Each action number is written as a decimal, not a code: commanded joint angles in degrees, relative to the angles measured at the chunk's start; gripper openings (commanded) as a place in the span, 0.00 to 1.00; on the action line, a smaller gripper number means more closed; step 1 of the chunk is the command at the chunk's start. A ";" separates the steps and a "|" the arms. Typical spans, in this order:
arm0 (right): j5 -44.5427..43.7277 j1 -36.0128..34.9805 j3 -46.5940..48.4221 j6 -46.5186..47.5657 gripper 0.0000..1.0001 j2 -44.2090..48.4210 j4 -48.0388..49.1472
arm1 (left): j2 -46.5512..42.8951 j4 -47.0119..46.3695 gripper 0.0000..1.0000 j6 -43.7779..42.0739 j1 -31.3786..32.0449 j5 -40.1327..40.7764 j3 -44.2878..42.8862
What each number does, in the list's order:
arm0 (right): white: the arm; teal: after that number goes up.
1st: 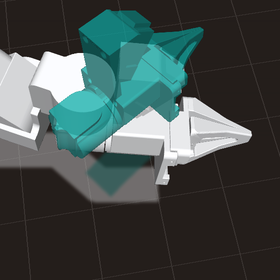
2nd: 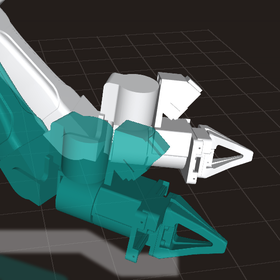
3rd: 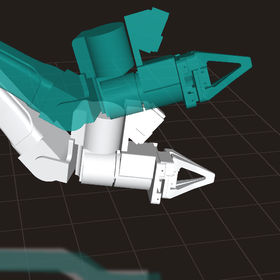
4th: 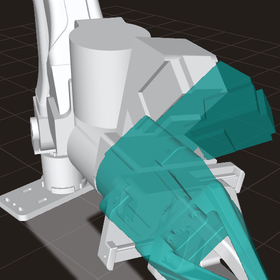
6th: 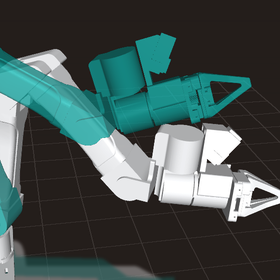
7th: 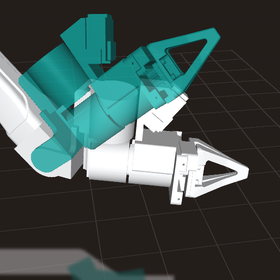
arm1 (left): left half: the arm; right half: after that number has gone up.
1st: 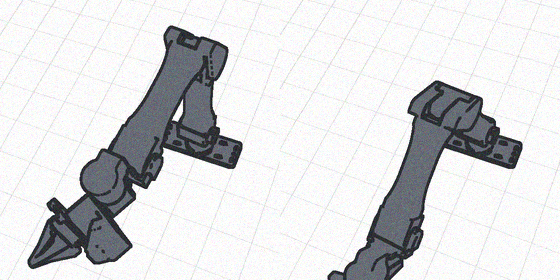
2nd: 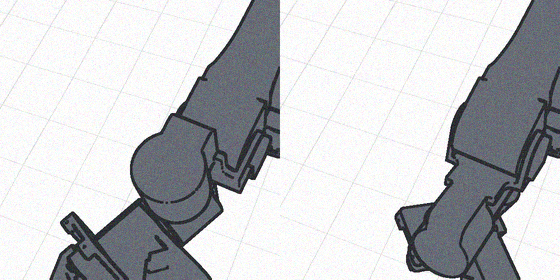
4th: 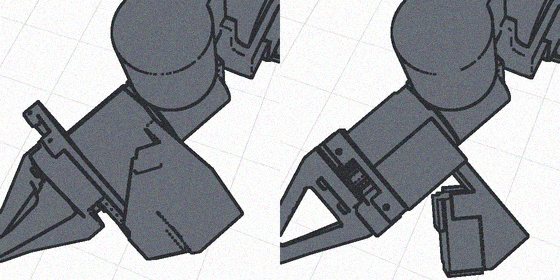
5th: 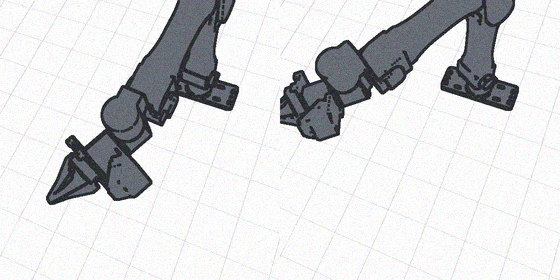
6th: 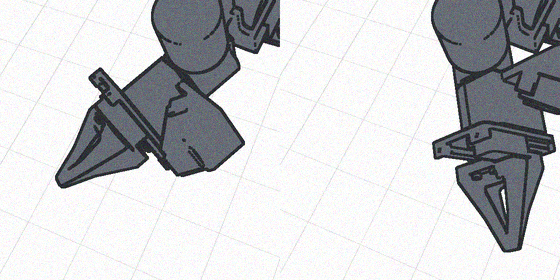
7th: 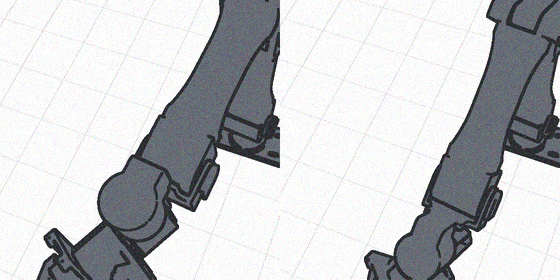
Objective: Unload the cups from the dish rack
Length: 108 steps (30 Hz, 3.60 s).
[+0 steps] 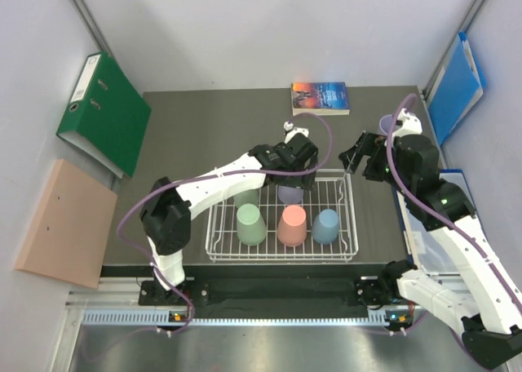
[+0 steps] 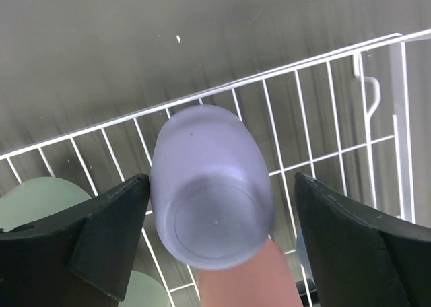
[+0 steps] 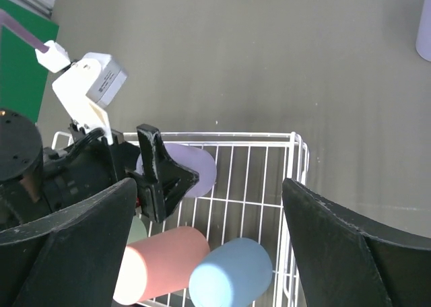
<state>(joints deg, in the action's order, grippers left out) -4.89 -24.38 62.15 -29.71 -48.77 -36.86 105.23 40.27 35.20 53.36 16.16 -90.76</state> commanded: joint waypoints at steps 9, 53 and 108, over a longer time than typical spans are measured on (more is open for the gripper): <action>0.49 -0.76 -1.24 1.50 0.88 0.35 1.62 | -0.82 -0.37 0.23 0.13 -0.01 3.17 -2.40; 23.34 -0.75 -4.49 -8.60 0.73 0.35 25.34 | -21.91 -75.78 0.00 42.05 -16.63 -49.21 27.04; -6.63 14.62 68.81 -4.47 0.00 -78.57 -32.67 | -21.47 -9.77 0.97 21.05 -23.66 -21.70 16.23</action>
<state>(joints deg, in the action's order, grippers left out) -11.88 -10.72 127.92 -33.63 -125.40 -70.28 82.83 31.46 56.84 29.47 -5.10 -74.06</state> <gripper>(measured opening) 0.062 0.971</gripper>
